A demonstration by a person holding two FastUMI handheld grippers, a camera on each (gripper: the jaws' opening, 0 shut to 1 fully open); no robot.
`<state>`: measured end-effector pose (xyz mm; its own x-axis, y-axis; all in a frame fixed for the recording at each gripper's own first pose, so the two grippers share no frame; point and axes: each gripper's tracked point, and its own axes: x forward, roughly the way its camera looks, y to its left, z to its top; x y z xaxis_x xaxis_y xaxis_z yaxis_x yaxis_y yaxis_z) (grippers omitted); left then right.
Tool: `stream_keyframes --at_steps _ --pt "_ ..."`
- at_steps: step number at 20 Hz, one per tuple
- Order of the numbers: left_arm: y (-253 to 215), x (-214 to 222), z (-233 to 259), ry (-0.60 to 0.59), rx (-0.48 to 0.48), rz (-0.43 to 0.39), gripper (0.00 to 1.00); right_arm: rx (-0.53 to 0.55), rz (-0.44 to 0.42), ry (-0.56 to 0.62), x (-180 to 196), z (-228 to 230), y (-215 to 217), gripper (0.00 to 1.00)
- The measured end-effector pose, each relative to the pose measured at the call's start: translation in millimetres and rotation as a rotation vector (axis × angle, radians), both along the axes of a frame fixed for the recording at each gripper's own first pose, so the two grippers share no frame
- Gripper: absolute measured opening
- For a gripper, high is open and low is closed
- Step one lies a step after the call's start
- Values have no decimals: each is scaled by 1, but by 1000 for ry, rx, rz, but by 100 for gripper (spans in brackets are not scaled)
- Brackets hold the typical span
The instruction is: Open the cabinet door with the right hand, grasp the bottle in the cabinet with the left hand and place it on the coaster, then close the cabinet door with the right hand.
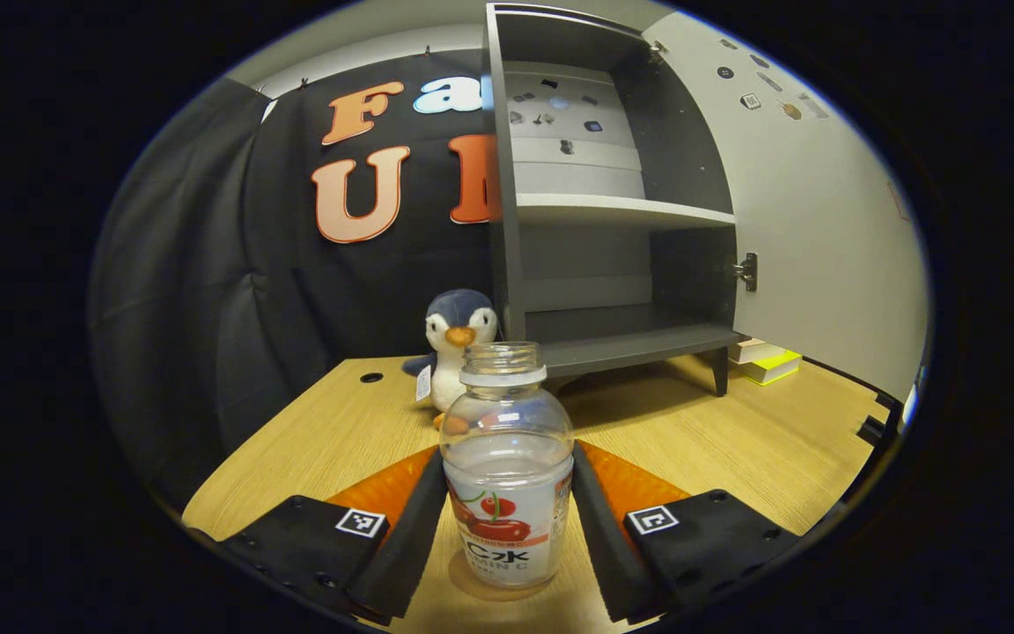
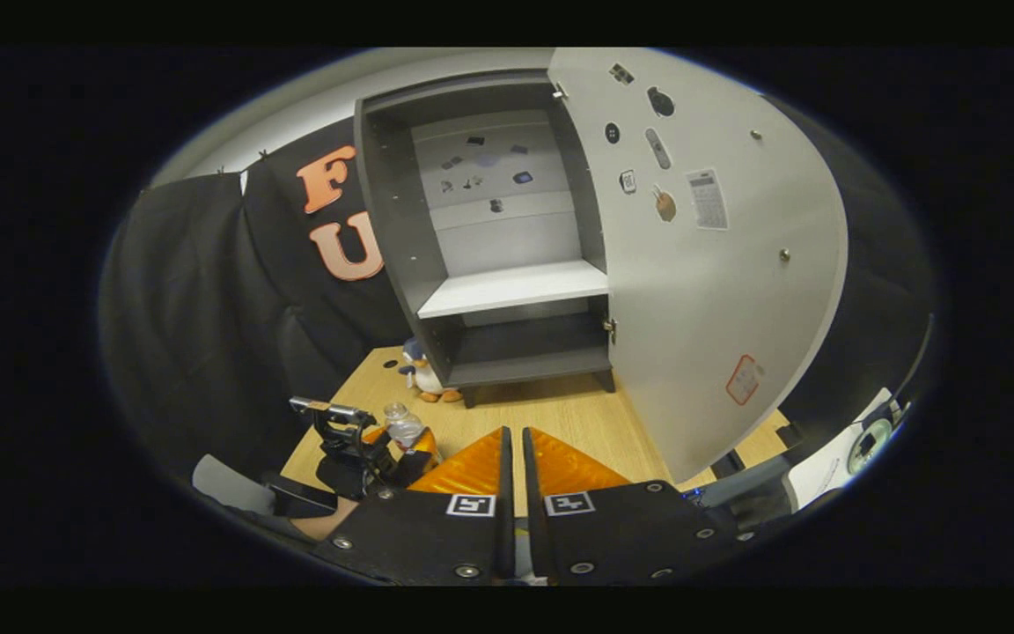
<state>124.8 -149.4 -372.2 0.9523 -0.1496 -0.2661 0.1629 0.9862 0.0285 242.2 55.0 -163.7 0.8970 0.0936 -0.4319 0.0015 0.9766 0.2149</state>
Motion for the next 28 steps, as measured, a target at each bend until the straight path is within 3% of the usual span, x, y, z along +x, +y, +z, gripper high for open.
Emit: stream_keyframes --at_steps 10,16,22,28 --pt "1 -11 -7 -10 22 -9 85 5 12 36 2 -11 8 6" --pt "11 -21 -14 11 94 14 89 25 11 42 -11 -14 10 6" --pt "10 -27 -7 37 -30 2 92 29 17 47 -17 -15 12 6" --pt "16 -26 12 7 -7 16 92 36 18 39 -21 -11 11 6"
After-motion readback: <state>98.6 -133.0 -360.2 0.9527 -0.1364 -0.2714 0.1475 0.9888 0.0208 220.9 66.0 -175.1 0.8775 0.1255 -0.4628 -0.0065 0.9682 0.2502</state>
